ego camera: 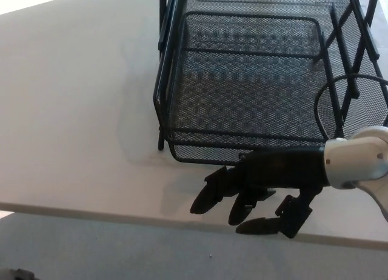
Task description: A balck drawer is kept on the middle of the table and the robot uses its right hand to push it back away from the robot
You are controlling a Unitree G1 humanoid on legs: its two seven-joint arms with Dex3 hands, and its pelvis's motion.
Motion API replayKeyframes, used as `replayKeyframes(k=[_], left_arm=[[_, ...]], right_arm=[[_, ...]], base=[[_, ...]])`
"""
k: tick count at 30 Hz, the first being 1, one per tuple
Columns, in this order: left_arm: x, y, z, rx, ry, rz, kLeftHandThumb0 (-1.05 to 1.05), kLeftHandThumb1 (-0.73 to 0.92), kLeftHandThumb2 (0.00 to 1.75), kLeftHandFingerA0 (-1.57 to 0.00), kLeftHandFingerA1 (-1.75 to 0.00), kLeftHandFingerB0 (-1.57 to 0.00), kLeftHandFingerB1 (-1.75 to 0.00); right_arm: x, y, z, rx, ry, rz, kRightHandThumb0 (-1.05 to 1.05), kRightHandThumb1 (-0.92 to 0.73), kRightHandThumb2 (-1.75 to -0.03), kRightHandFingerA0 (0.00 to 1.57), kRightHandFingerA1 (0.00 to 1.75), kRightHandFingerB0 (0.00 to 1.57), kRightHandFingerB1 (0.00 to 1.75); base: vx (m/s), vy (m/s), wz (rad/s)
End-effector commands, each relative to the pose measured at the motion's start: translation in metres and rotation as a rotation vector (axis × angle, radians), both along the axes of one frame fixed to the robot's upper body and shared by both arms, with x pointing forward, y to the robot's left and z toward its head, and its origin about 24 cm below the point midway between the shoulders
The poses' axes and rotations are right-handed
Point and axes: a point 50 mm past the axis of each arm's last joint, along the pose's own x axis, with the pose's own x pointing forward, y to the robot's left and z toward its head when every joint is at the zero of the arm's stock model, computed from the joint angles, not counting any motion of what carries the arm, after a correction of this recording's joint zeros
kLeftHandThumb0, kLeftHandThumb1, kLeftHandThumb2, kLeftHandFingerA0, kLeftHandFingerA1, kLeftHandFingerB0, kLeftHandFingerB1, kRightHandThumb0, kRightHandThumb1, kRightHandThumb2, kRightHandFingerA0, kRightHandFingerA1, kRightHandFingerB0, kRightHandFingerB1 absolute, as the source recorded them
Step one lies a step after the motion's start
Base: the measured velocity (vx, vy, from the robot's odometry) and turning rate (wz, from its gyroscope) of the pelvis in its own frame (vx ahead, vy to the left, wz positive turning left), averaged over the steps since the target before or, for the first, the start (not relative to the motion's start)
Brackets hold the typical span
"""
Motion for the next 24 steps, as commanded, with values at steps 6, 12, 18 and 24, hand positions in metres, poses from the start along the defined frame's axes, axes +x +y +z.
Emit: replayKeyframes(k=[6,12,18,24], left_arm=[[-0.001,0.003,0.001,0.019,0.009,-0.016,-0.56,0.72,0.63,-0.47,-0.38,-0.33,-0.33],[-0.002,0.003,0.001,0.013,0.008,-0.016,-0.56,0.72,0.63,-0.47,-0.38,-0.33,-0.33],[-0.002,0.003,0.001,0.007,0.006,-0.012,-0.55,0.72,0.63,-0.47,-0.38,-0.34,-0.33],[-0.002,0.003,0.001,0.014,0.009,-0.006,-0.56,0.71,0.62,-0.47,-0.38,-0.32,-0.33]], right_arm=[[0.025,0.003,0.004,-0.016,-0.016,-0.045,-0.57,-0.64,-0.97,0.33,0.54,0.20,0.46],[0.044,-0.005,-0.004,-0.040,0.023,-0.135,-0.58,-0.63,-0.97,0.34,0.54,0.20,0.46],[0.059,-0.014,-0.012,-0.052,0.035,-0.188,-0.59,-0.64,-0.97,0.35,0.55,0.22,0.46],[0.070,-0.023,-0.016,-0.046,0.048,-0.228,-0.57,-0.63,-0.97,0.35,0.55,0.21,0.46]], base=[[0.00,0.000,0.00],[0.00,0.000,0.00],[0.00,0.000,0.00],[0.00,0.000,0.00]])
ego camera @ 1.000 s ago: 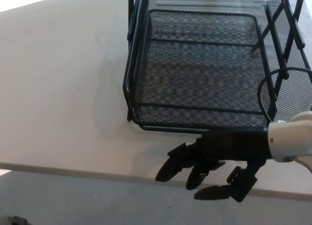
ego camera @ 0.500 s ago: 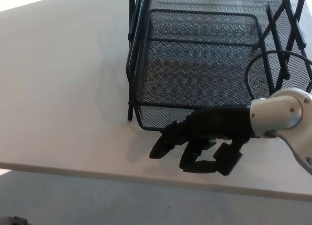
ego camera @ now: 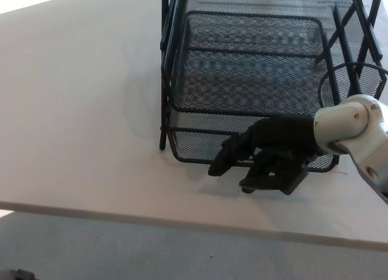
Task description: A balck drawer is kept on the middle of the table and the robot uses its right hand to push it back away from the robot
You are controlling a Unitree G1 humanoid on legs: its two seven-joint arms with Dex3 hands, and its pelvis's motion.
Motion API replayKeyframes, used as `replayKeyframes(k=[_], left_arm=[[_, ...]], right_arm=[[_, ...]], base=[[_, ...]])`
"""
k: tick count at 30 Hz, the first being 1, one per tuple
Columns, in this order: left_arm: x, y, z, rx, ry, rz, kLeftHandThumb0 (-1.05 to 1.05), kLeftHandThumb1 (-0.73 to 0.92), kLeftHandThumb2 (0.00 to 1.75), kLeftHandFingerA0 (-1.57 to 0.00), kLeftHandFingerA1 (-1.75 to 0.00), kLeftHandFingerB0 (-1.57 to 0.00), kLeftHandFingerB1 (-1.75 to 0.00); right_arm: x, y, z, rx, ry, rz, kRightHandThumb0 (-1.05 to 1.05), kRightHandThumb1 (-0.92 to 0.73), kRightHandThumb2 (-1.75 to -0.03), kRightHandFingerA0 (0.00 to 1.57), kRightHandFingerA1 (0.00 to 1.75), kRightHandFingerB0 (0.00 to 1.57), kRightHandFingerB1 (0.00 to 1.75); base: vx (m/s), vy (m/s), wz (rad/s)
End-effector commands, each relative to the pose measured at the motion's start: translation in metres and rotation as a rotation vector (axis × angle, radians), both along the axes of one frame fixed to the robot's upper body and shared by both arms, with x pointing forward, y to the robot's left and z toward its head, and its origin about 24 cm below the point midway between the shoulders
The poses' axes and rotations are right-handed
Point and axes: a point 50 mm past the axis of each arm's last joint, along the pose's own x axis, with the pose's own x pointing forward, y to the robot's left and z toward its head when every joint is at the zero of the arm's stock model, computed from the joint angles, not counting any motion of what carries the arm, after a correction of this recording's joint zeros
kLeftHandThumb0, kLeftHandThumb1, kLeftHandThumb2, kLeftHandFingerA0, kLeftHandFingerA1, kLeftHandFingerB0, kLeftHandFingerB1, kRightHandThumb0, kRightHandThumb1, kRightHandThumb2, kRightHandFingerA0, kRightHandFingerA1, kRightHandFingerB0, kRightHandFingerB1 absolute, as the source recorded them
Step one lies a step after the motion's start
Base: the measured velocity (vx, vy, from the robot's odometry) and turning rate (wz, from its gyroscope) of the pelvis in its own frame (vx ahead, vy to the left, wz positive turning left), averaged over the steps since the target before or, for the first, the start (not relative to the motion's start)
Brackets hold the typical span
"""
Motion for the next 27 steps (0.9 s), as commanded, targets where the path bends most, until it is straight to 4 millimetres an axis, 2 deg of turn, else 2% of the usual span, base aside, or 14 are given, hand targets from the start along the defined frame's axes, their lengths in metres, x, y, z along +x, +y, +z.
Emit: replayKeyframes(k=[1,6,9,12,21,24,25,27], left_arm=[[-0.002,0.004,0.001,0.015,0.007,-0.001,-0.56,0.71,0.62,-0.47,-0.38,-0.32,-0.33],[-0.002,0.003,0.001,0.005,0.005,-0.013,-0.56,0.71,0.63,-0.45,-0.38,-0.32,-0.33],[-0.002,0.003,0.001,0.006,0.005,-0.011,-0.55,0.72,0.62,-0.47,-0.38,-0.33,-0.33],[-0.002,0.003,0.001,0.017,0.004,-0.015,-0.56,0.72,0.63,-0.48,-0.38,-0.33,-0.33],[-0.003,0.003,0.000,0.006,0.009,-0.004,-0.55,0.71,0.62,-0.46,-0.38,-0.33,-0.33],[-0.003,0.003,0.000,0.008,0.011,-0.004,-0.56,0.71,0.62,-0.46,-0.38,-0.32,-0.33],[-0.003,0.004,0.001,0.008,0.010,-0.010,-0.56,0.72,0.62,-0.47,-0.38,-0.32,-0.32],[-0.004,0.004,0.001,0.007,0.009,-0.012,-0.56,0.71,0.62,-0.47,-0.38,-0.33,-0.33]], right_arm=[[0.010,-0.003,0.006,0.009,-0.042,-0.008,-0.57,-0.63,-0.97,0.35,0.55,0.21,0.46],[0.011,-0.005,0.001,0.003,-0.039,-0.014,-0.56,-0.62,-0.98,0.37,0.56,0.21,0.46],[0.000,0.001,0.000,0.018,-0.020,0.033,-0.60,-0.62,-0.98,0.37,0.55,0.21,0.46],[-0.019,0.012,0.000,0.029,0.005,0.125,-0.60,-0.63,-0.96,0.35,0.54,0.22,0.46],[-0.075,0.028,0.006,0.045,0.014,0.353,-0.54,-0.63,-1.00,0.35,0.55,0.18,0.45],[-0.082,0.028,0.007,0.049,0.019,0.368,-0.54,-0.63,-1.01,0.36,0.55,0.18,0.45],[-0.091,0.027,0.008,0.061,0.029,0.391,-0.62,-0.78,-0.67,0.40,0.37,0.31,0.32],[-0.099,0.026,0.010,0.072,0.038,0.406,-0.59,-0.77,-0.65,0.42,0.37,0.31,0.32]], base=[[0.00,0.000,0.00],[0.00,0.000,0.00],[0.00,0.000,0.00],[0.00,0.000,0.00],[0.00,0.000,0.00],[0.00,0.000,0.00],[0.00,0.000,0.00],[0.00,0.000,0.00]])
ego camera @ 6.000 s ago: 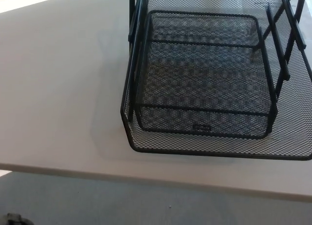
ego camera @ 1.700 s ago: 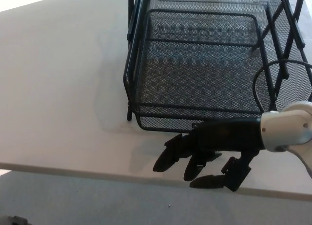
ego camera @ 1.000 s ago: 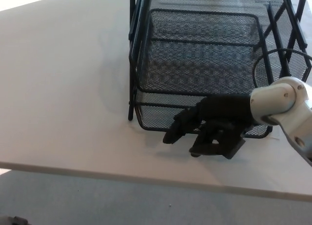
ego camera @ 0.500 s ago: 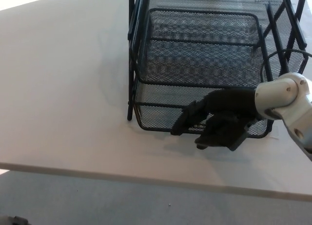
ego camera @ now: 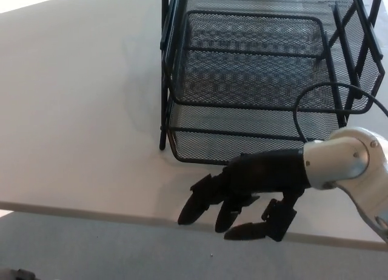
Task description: A balck drawer is kept on the middle of the table and the robot uses its right hand to push it back away from the robot
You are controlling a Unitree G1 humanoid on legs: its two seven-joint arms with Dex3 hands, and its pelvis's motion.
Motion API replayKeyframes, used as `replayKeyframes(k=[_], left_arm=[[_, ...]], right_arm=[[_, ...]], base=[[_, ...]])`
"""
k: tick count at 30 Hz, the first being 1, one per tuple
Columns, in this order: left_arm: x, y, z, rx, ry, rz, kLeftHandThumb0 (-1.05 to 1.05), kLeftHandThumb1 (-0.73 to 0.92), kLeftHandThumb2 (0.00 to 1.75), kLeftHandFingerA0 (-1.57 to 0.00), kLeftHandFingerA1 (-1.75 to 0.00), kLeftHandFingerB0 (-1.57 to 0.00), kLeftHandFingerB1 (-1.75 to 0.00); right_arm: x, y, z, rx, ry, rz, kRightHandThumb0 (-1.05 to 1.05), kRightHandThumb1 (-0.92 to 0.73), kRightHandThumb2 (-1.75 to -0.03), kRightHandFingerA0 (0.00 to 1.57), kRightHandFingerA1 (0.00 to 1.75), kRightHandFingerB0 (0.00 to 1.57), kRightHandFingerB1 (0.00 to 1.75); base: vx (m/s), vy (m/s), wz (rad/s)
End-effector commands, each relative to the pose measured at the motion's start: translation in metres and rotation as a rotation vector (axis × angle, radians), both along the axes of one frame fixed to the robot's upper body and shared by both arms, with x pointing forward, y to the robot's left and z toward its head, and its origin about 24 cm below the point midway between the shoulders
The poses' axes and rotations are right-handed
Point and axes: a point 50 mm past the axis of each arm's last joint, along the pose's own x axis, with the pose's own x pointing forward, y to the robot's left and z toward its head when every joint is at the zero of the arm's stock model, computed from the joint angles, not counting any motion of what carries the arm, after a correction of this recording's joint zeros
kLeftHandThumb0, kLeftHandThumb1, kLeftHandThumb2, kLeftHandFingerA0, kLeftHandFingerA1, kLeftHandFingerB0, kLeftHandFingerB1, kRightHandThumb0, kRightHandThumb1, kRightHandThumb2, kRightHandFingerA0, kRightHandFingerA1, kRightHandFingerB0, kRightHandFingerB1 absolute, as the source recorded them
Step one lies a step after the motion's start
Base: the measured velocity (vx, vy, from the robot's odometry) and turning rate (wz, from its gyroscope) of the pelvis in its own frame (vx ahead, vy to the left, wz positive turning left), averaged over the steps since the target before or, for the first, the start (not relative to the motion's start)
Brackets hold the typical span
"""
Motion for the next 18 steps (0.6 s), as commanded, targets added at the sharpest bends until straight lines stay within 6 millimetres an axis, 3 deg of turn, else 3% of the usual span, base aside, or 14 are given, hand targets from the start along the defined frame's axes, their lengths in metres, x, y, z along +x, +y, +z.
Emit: replayKeyframes(k=[1,8,18], left_arm=[[-0.005,0.005,0.001,0.008,0.008,-0.010,-0.56,0.71,0.62,-0.47,-0.38,-0.33,-0.33],[-0.010,0.005,-0.002,0.007,0.015,-0.002,-0.55,0.71,0.63,-0.46,-0.38,-0.32,-0.33],[-0.011,0.007,-0.002,0.019,0.021,-0.008,-0.57,0.72,0.63,-0.45,-0.38,-0.32,-0.32]], right_arm=[[-0.033,-0.007,-0.001,-0.020,0.093,0.077,-0.59,-0.77,-0.65,0.42,0.37,0.31,0.32],[-0.058,-0.021,-0.006,0.022,0.134,0.079,-0.58,-0.78,-0.64,0.43,0.39,0.31,0.33],[-0.067,-0.064,-0.054,-0.021,0.234,-0.118,-0.62,-0.78,-0.68,0.40,0.38,0.30,0.33]], base=[[0.00,0.000,0.00],[0.00,0.000,0.00],[0.00,0.000,0.00]])
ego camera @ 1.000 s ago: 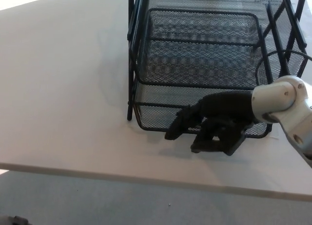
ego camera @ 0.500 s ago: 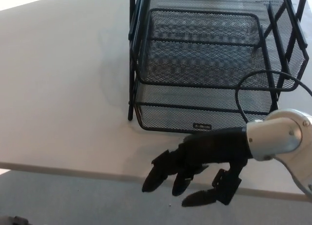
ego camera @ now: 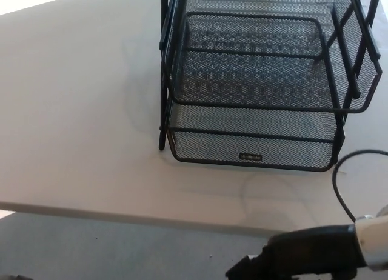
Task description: A balck drawer is kept on the middle of the table and the robot uses its right hand to push it back away from the robot
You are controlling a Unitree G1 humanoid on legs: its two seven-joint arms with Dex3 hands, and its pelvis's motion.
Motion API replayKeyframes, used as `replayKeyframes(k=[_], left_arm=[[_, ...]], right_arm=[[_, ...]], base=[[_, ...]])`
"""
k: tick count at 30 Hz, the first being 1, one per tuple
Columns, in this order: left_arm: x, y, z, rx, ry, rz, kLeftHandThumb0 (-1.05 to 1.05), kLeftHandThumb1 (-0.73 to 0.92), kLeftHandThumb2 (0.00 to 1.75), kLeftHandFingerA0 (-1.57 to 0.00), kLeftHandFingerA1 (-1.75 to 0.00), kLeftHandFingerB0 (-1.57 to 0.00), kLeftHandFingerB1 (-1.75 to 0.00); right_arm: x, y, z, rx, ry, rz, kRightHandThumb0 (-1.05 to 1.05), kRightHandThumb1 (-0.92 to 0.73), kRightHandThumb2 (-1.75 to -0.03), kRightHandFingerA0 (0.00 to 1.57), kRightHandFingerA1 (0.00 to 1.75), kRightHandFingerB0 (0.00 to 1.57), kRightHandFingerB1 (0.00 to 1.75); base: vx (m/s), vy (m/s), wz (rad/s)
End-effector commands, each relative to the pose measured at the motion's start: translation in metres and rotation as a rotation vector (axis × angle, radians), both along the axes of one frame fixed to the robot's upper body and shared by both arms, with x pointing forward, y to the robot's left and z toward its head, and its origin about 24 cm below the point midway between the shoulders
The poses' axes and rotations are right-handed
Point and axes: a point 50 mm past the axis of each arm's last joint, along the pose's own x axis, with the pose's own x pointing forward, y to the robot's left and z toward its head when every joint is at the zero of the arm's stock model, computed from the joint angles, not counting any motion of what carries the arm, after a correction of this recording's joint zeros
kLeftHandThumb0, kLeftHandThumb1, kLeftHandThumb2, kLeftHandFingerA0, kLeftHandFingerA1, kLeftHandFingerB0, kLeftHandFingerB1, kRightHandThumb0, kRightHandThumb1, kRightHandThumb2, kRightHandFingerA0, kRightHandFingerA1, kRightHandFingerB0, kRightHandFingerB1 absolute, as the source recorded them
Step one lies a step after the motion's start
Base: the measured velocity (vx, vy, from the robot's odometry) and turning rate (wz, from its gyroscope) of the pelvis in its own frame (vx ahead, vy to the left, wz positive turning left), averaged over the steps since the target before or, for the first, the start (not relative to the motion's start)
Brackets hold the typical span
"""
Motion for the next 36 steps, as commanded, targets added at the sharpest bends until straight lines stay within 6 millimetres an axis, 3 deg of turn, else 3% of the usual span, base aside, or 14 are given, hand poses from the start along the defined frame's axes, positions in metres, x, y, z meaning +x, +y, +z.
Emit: replayKeyframes(k=[1,2,7,8,9,10,14,15,16,36], left_arm=[[-0.004,0.006,0.001,0.023,0.007,-0.009,-0.57,0.72,0.63,-0.45,-0.38,-0.32,-0.32],[-0.004,0.007,0.002,0.023,0.005,-0.004,-0.56,0.71,0.63,-0.47,-0.38,-0.32,-0.33],[-0.005,0.008,0.002,0.017,0.001,-0.001,-0.55,0.75,0.63,-0.49,-0.38,-0.35,-0.33],[-0.006,0.008,0.002,0.019,0.003,0.002,-0.57,0.71,0.63,-0.48,-0.38,-0.33,-0.33],[-0.006,0.008,0.002,0.019,0.004,0.002,-0.57,0.71,0.63,-0.48,-0.38,-0.33,-0.33],[-0.006,0.009,0.002,0.020,0.004,0.003,-0.57,0.71,0.63,-0.47,-0.38,-0.33,-0.33],[-0.007,0.009,0.002,0.022,0.001,0.002,-0.56,0.72,0.63,-0.47,-0.38,-0.33,-0.33],[-0.007,0.008,0.002,0.018,-0.001,0.000,-0.55,0.75,0.62,-0.47,-0.38,-0.34,-0.33],[-0.006,0.009,0.002,0.021,-0.001,-0.001,-0.55,0.75,0.63,-0.49,-0.38,-0.34,-0.33],[-0.006,0.009,0.003,0.026,0.004,-0.002,-0.57,0.72,0.63,-0.47,-0.38,-0.34,-0.33]], right_arm=[[-0.004,-0.022,-0.022,-0.027,0.029,-0.098,-0.62,-0.78,-0.68,0.40,0.38,0.30,0.33],[-0.006,-0.034,-0.036,-0.030,0.081,-0.164,-0.54,-0.64,-1.00,0.34,0.55,0.18,0.45],[-0.014,-0.061,-0.063,-0.043,0.131,-0.303,-0.57,-0.65,-0.99,0.34,0.53,0.19,0.44],[-0.017,-0.068,-0.069,-0.058,0.140,-0.336,-0.56,-0.81,-0.64,0.36,0.35,0.31,0.31],[-0.018,-0.070,-0.071,-0.062,0.143,-0.345,-0.56,-0.81,-0.64,0.36,0.35,0.31,0.31],[-0.021,-0.079,-0.080,-0.073,0.143,-0.384,-0.57,-0.65,-0.99,0.33,0.53,0.19,0.44],[-0.026,-0.100,-0.098,-0.096,0.120,-0.476,-0.53,-0.63,-1.00,0.35,0.54,0.19,0.45],[-0.027,-0.106,-0.103,-0.103,0.124,-0.507,-0.58,-0.79,-0.66,0.40,0.36,0.30,0.32],[-0.027,-0.109,-0.106,-0.106,0.126,-0.531,-0.53,-0.81,-0.63,0.43,0.36,0.33,0.32],[-0.027,-0.150,-0.154,-0.359,-0.040,-0.814,-0.49,-0.74,-0.62,0.49,0.43,0.38,0.35]], base=[[0.00,0.000,0.00],[0.00,0.000,0.00],[0.00,0.000,0.00],[0.00,0.000,0.00],[0.00,0.000,0.00],[0.00,0.000,0.00],[0.00,0.000,0.00],[0.00,0.000,0.00],[0.00,0.000,0.00],[0.00,0.000,0.00]])
